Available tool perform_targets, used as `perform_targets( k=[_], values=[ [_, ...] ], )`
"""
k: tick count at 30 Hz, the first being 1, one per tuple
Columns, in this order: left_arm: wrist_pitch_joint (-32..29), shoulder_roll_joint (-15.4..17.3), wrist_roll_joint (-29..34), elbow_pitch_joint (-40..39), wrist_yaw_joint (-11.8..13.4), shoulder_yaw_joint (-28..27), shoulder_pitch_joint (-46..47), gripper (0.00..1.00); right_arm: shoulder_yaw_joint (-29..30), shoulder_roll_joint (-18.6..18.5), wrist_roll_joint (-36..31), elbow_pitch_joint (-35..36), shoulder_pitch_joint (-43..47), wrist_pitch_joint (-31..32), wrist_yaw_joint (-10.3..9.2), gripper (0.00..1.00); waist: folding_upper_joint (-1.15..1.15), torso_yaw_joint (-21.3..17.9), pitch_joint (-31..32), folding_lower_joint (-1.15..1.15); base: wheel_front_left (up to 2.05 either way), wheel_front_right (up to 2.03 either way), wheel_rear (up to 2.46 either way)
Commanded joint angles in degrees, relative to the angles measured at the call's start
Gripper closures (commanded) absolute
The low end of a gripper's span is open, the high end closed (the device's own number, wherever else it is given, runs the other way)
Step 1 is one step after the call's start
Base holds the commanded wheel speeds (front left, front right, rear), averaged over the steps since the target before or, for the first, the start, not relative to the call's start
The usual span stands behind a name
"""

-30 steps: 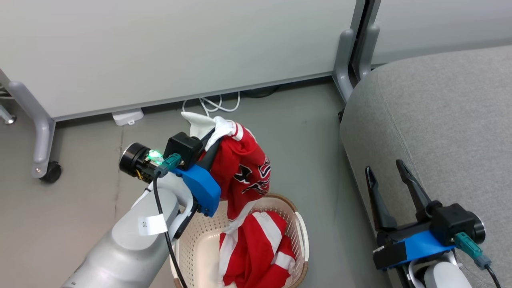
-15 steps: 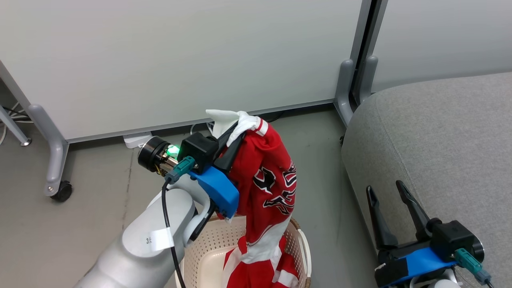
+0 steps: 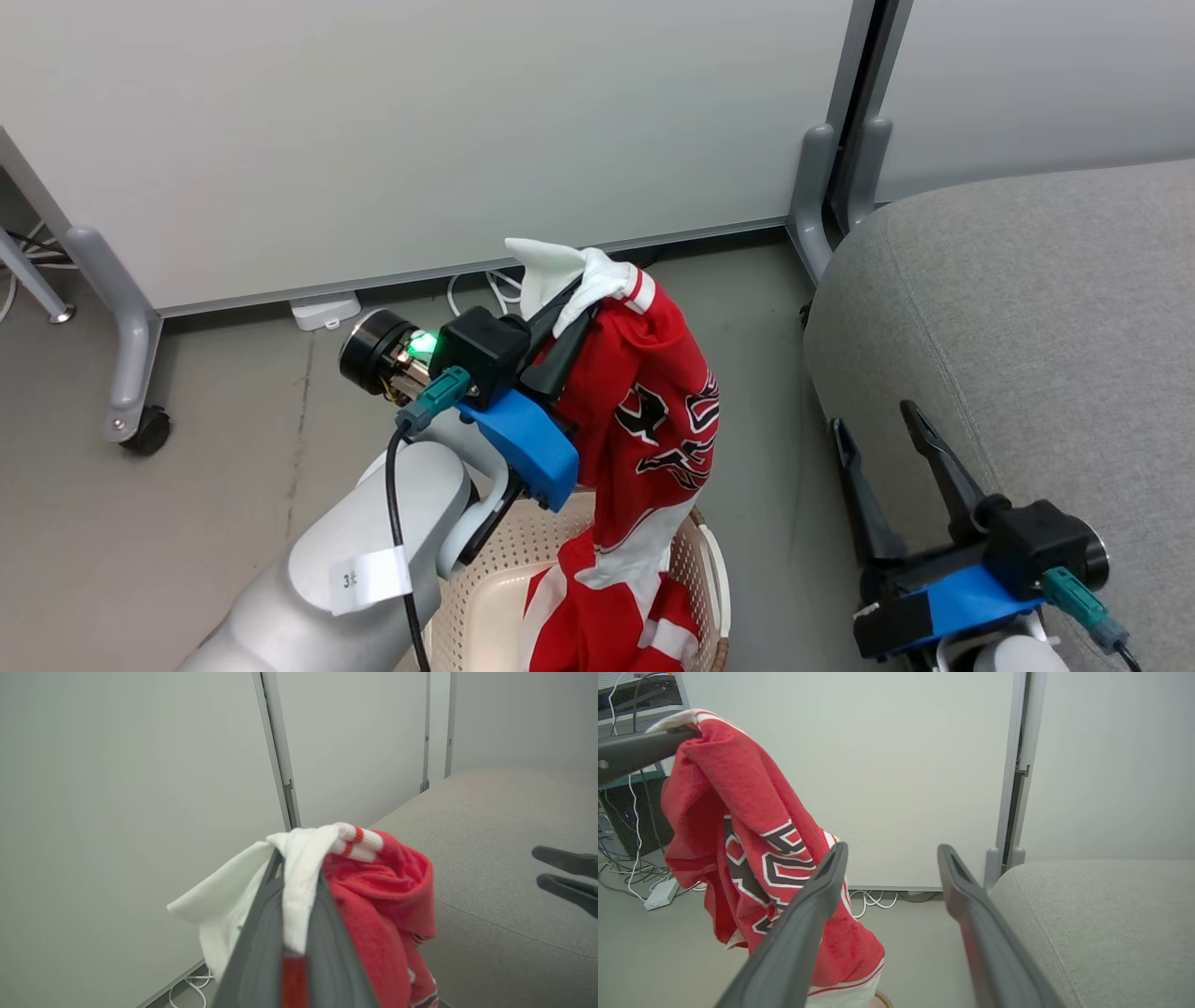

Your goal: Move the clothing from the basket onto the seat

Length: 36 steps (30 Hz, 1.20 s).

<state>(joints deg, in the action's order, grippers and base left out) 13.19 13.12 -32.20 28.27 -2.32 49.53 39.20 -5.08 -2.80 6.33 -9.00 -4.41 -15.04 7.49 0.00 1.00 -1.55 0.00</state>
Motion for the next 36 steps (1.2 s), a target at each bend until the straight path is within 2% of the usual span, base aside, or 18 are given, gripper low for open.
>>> perform_targets(
  k=[1, 9, 13, 21, 27, 28, 29, 36],
  values=[
    [-0.1, 0.4, 0.0, -0.6, 0.3, 0.1, 0.1, 1.00, -1.4, -0.2, -0.6, 0.3, -1.6, -0.2, 0.01, 0.00, 0.00, 0.1, -0.3, 0.00, 0.00, 0.00, 0.00],
    [-0.3, 0.5, -0.1, -1.4, 0.6, 0.4, 0.6, 1.00, -8.6, -0.6, -2.5, -1.3, -6.6, -0.2, 0.01, 0.00, 0.00, 0.3, -0.9, 0.00, 0.00, 0.00, 0.00],
    [-0.3, 0.1, 0.1, -1.7, 0.6, 0.7, 1.2, 1.00, -12.6, -2.0, -3.2, -3.4, -10.5, -0.2, 0.01, 0.00, 0.00, 1.0, -1.6, 0.00, 0.00, 0.00, 0.00],
    [-0.3, -0.8, 1.0, -2.5, 0.4, 1.9, 2.7, 1.00, -17.9, -3.8, -4.6, -11.4, -18.8, -0.2, 0.01, 0.00, 0.00, 2.5, -3.7, 0.00, 0.00, 0.00, 0.00],
    [0.0, -1.7, 1.4, -2.7, 0.0, 2.5, 3.7, 1.00, -20.4, -3.3, -4.7, -17.8, -24.2, -0.2, 0.01, 0.00, 0.00, 3.4, -5.0, 0.00, 0.00, 0.00, 0.00],
    [0.0, -1.8, 1.4, -2.7, -0.1, 2.7, 3.8, 1.00, -20.6, -3.1, -4.4, -18.6, -24.7, -0.2, 0.01, 0.44, 0.00, 3.5, -5.1, 0.00, 0.00, 0.00, 0.00],
    [0.1, -1.9, 1.5, -2.6, 0.0, 2.8, 3.9, 1.00, -20.8, -2.9, -4.2, -19.0, -25.3, -0.2, 0.01, 0.99, 0.00, 3.6, -5.2, 0.00, 0.00, 0.00, 0.00],
    [0.4, -2.3, 1.1, -1.6, -0.4, 3.0, 4.3, 1.00, -20.5, -2.1, -3.4, -20.0, -26.0, -0.2, 0.01, 1.00, 0.00, 3.9, -5.3, 0.00, 0.00, 0.00, 0.00]
  ],
)
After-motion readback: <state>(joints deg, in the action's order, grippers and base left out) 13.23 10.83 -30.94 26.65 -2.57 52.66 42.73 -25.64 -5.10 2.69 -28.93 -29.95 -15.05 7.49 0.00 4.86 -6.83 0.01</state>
